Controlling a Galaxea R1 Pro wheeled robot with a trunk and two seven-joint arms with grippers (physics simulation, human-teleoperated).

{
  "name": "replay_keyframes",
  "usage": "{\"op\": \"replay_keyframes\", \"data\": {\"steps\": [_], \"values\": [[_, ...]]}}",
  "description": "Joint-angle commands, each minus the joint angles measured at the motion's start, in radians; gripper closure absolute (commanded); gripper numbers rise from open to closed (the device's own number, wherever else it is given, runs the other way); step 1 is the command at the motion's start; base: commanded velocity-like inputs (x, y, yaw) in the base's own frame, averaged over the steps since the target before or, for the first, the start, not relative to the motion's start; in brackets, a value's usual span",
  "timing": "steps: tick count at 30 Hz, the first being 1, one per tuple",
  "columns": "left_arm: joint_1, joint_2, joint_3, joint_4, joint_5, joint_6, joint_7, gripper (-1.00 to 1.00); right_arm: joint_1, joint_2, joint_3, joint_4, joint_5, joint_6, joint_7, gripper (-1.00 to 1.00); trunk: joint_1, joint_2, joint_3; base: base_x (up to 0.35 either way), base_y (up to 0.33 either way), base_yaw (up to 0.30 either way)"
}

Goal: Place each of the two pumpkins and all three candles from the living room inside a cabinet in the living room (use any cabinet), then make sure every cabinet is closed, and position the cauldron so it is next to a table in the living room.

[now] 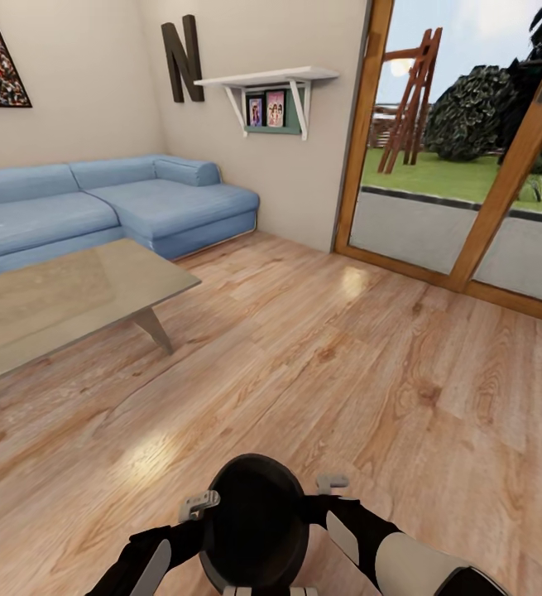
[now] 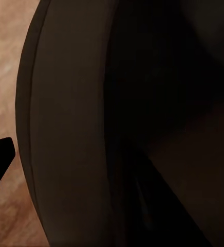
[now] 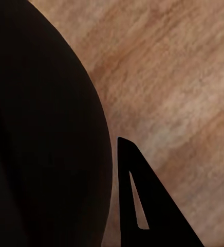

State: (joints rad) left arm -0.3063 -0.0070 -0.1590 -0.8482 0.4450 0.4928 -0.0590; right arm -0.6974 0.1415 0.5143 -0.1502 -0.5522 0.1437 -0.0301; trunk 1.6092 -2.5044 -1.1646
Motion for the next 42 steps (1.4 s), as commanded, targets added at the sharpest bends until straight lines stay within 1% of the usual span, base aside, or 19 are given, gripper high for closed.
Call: {"op": "replay_keyframes", "data": {"steps": [1, 16, 20, 24, 31, 38, 42], "values": [[0.000, 0.001, 0.001, -0.002, -0.003, 0.004, 0.004, 1.00, -0.001, -0.002, 0.009, 0.000, 0.005, 0.004, -0.010, 1.00, -0.001, 0.000, 0.003, 0.000, 0.000, 0.000], [0.000, 0.001, 0.000, -0.002, -0.004, 0.005, 0.004, 1.00, -0.001, -0.002, 0.009, 0.000, 0.006, -0.004, -0.008, 1.00, -0.007, 0.003, 0.061, 0.000, 0.000, 0.000], [0.000, 0.001, 0.000, -0.002, -0.005, 0.005, 0.005, 1.00, -0.001, -0.003, 0.009, 0.000, 0.006, -0.008, 0.026, 1.00, -0.009, 0.004, 0.077, 0.000, 0.000, 0.000], [0.000, 0.001, -0.001, -0.002, -0.006, 0.005, 0.005, 1.00, -0.001, -0.003, 0.009, 0.000, 0.006, -0.027, 0.040, 1.00, -0.025, 0.032, 0.089, 0.000, 0.000, 0.000], [0.000, 0.001, 0.000, -0.002, -0.006, 0.005, 0.005, 1.00, -0.001, -0.003, 0.009, 0.000, 0.006, -0.031, 0.042, 1.00, -0.051, 0.081, 0.111, 0.000, 0.000, 0.007], [0.000, 0.001, -0.001, -0.002, -0.006, 0.005, 0.005, 1.00, -0.001, -0.003, 0.009, -0.001, 0.006, -0.032, 0.042, 1.00, -0.078, 0.130, 0.133, 0.000, 0.000, 0.217], [0.000, 0.001, -0.001, -0.002, -0.006, 0.005, 0.005, 1.00, -0.001, -0.003, 0.009, -0.002, 0.006, -0.032, 0.042, 1.00, -0.094, 0.158, 0.146, 0.000, 0.000, 0.057]]}}
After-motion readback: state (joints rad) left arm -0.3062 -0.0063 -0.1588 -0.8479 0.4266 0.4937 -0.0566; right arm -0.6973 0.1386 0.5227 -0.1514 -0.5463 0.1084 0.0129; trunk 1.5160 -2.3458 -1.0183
